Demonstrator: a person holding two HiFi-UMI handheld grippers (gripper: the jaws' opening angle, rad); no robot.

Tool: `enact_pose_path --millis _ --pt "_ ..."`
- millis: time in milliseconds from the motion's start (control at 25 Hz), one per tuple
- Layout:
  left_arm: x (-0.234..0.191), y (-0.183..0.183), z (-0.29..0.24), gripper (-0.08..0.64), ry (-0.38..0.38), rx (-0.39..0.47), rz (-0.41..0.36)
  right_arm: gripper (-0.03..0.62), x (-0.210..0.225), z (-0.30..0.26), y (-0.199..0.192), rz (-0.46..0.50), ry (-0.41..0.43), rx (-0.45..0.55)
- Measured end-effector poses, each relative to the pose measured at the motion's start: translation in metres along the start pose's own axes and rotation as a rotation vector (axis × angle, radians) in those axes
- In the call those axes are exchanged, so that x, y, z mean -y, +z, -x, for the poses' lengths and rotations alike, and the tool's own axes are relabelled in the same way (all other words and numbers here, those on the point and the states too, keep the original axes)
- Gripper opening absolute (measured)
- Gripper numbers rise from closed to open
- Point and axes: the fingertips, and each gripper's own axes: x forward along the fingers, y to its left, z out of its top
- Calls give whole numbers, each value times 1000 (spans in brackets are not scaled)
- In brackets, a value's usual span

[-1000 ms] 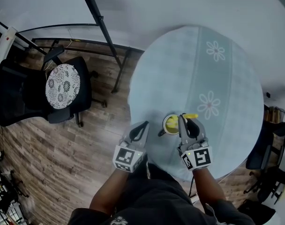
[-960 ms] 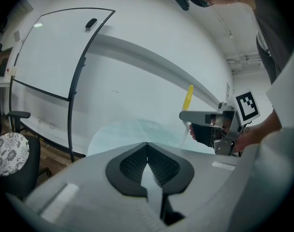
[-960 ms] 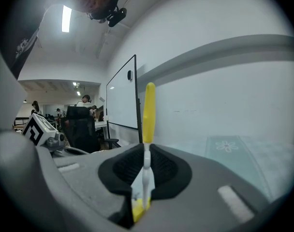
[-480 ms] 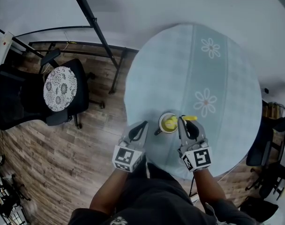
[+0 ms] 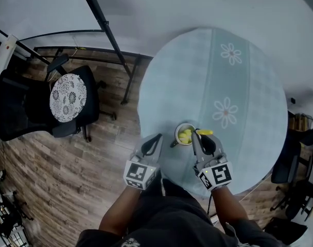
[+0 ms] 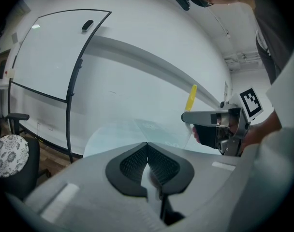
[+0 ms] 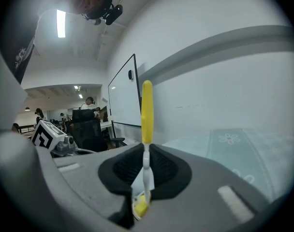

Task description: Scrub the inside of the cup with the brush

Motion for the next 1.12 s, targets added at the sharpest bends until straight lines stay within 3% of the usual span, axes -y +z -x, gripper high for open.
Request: enact_pose_path --millis 320,600,1120 --pt "13 14 17 5 0 23 -19 35 -5 14 19 30 -34 51" --pt "17 48 45 5 29 58 -16 35 -15 46 76 59 -43 162" --pt "64 175 63 5 -53 232 -149 35 -33 117 198 173 -99 423"
